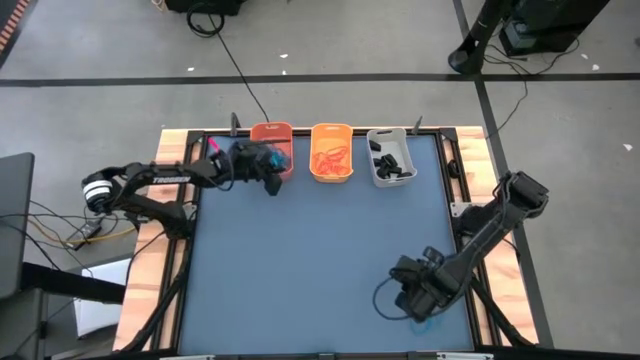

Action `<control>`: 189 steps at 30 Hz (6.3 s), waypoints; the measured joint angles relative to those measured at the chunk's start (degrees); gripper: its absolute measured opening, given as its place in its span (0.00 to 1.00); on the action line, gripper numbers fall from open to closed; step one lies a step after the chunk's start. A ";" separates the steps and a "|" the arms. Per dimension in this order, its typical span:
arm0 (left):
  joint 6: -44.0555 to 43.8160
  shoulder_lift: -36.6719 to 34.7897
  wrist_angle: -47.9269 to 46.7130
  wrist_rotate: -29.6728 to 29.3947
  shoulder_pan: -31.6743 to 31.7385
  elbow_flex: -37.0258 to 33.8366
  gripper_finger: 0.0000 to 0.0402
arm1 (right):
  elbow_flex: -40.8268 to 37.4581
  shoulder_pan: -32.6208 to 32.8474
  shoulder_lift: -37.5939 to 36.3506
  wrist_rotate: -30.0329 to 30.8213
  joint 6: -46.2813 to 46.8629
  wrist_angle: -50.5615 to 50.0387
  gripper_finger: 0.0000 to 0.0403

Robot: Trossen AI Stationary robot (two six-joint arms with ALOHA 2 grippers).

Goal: Sort rubber bands into baskets
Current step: Put the blue rubber band into the orange bin

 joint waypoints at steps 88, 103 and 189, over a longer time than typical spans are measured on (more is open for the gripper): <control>14.32 18.61 59.42 -4.50 -39.80 -6.88 0.55 | -1.68 14.68 9.99 -15.36 25.78 16.91 0.22; 11.82 14.76 59.86 -3.63 -39.32 -6.28 0.55 | 5.90 14.00 10.27 -4.88 17.39 13.50 0.02; 10.21 13.30 38.01 -9.23 -27.29 -6.43 0.01 | 10.55 -27.79 5.20 10.13 -34.72 13.14 0.36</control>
